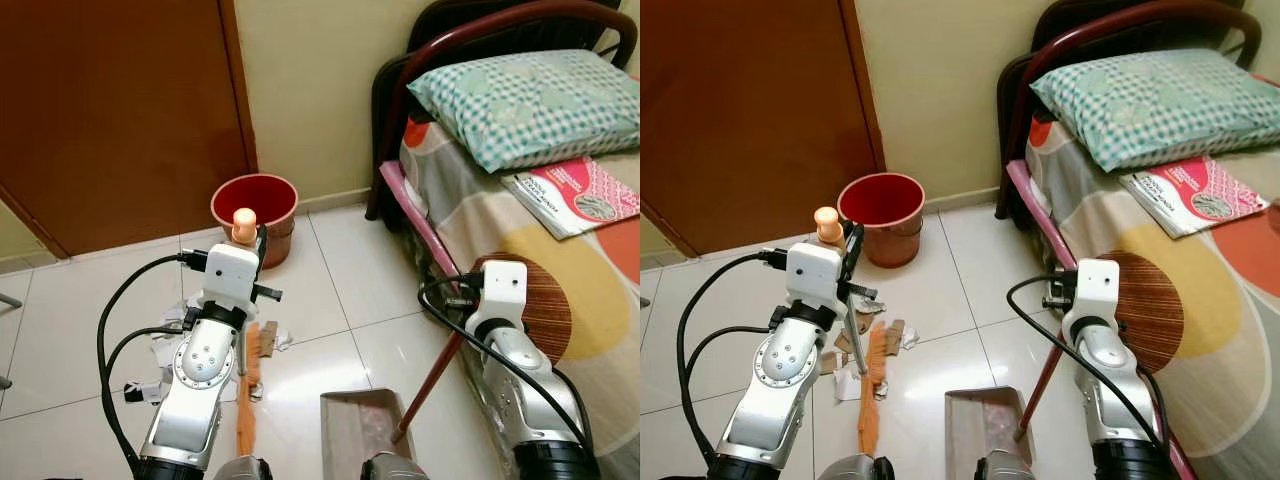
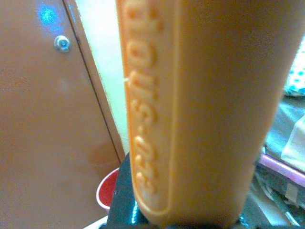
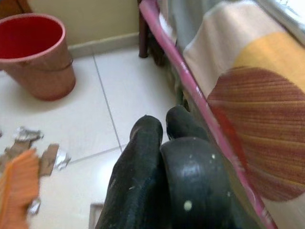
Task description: Sweep floor
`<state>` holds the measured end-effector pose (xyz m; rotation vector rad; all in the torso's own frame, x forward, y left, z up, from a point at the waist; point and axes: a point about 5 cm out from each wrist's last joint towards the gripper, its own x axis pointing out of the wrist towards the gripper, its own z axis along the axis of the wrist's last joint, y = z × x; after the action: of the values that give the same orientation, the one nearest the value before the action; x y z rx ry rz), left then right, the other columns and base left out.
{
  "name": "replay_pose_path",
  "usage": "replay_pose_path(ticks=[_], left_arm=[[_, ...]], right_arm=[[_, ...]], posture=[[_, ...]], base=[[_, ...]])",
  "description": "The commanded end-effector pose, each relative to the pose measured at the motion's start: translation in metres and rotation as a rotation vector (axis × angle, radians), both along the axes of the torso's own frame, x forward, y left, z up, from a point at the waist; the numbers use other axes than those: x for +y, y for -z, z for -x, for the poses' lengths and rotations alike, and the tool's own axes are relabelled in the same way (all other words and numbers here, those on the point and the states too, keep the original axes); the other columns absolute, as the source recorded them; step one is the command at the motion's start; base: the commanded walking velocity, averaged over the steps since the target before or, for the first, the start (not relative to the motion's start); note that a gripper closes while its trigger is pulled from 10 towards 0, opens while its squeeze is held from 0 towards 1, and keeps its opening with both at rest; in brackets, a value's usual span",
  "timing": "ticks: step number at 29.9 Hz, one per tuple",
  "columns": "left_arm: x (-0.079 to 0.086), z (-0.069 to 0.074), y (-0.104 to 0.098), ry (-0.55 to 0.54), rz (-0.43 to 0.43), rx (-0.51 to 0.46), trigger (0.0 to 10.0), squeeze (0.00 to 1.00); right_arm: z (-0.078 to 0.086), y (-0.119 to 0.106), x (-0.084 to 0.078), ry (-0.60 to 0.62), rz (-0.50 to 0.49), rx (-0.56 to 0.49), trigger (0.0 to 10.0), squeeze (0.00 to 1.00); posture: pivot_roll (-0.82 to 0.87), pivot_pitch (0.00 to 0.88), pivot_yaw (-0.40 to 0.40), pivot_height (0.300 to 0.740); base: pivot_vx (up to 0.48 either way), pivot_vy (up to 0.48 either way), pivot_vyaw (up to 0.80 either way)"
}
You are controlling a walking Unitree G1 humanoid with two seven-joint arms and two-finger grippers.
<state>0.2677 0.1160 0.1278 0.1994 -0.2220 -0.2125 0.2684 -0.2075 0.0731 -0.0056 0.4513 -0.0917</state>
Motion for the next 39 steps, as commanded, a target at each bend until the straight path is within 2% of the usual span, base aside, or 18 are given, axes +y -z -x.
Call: replay_pose_path(ticks=[1,4,11,13,14,17,18,19,23,27,29,33,39], left_arm=[[-0.002,-0.001,-0.007,0.016,0.005,-0.036,10.0,0.00],[0.001,0.001,-0.004,0.010,0.004,-0.024,10.0,0.00],[0.002,-0.001,-0.005,0.002,0.009,-0.023,10.0,0.00],[0.001,-0.002,-0.005,0.004,0.013,-0.022,10.0,0.00],[0.000,-0.002,-0.004,0.008,0.016,-0.020,10.0,0.00],[-0.003,-0.003,-0.005,0.020,0.025,-0.017,10.0,0.00],[-0.003,-0.003,-0.005,0.020,0.025,-0.017,10.0,0.00],[-0.005,-0.004,-0.006,0.025,0.026,-0.019,10.0,0.00],[-0.007,-0.006,-0.009,0.038,0.031,-0.023,10.0,0.00],[-0.009,-0.006,-0.014,0.051,0.032,-0.034,10.0,0.00],[-0.005,-0.006,-0.017,0.035,0.036,-0.031,10.0,0.00],[-0.003,-0.002,-0.019,0.030,0.053,-0.027,10.0,0.00],[-0.010,-0.002,-0.030,0.044,0.106,-0.032,10.0,0.00]], right_arm=[[0.013,0.014,0.000,-0.032,-0.033,0.133,10.0,0.00],[0.017,0.008,-0.001,-0.104,-0.026,0.156,10.0,0.00],[0.016,0.003,0.001,-0.123,-0.045,0.175,10.0,0.00],[0.006,-0.004,0.000,-0.056,-0.057,0.098,10.0,0.00],[-0.003,-0.012,-0.002,0.000,-0.047,0.024,10.0,0.00],[-0.017,-0.021,-0.005,0.105,0.043,-0.090,10.0,0.00],[-0.017,-0.021,-0.005,0.105,0.043,-0.090,10.0,0.00],[-0.023,-0.024,-0.004,0.164,0.010,-0.146,10.0,0.00],[-0.032,-0.026,0.004,0.174,0.010,-0.189,10.0,0.00],[-0.045,-0.023,0.020,0.173,0.013,-0.241,10.0,0.00],[-0.054,-0.023,0.034,0.145,0.031,-0.288,10.0,0.00],[-0.057,-0.020,0.045,0.121,0.047,-0.301,10.0,0.00],[-0.060,-0.008,0.066,0.090,0.101,-0.291,10.0,0.00]], posture=[[-0.09,0.105,-0.015,0.740],[-0.09,0.107,-0.021,0.740],[-0.09,0.107,-0.024,0.740],[-0.09,0.106,-0.018,0.740],[-0.09,0.105,-0.014,0.740],[-0.09,0.105,-0.014,0.740],[-0.09,0.105,-0.014,0.740],[-0.08,0.103,-0.002,0.740],[-0.07,0.104,0.002,0.740],[-0.03,0.111,0.000,0.740],[-0.01,0.119,0.001,0.740],[0.01,0.138,0.006,0.740],[0.04,0.154,0.011,0.740]], base=[[0.000,0.000,0.00],[0.000,0.000,0.00],[0.000,0.000,0.00],[0.000,0.000,0.00],[0.000,0.000,0.00],[0.000,0.000,0.00],[0.000,0.000,0.00],[0.000,0.000,0.00],[0.000,0.000,0.00],[0.000,0.000,0.00],[0.000,0.000,0.00],[0.000,0.000,0.00],[0.000,0.000,0.00]])
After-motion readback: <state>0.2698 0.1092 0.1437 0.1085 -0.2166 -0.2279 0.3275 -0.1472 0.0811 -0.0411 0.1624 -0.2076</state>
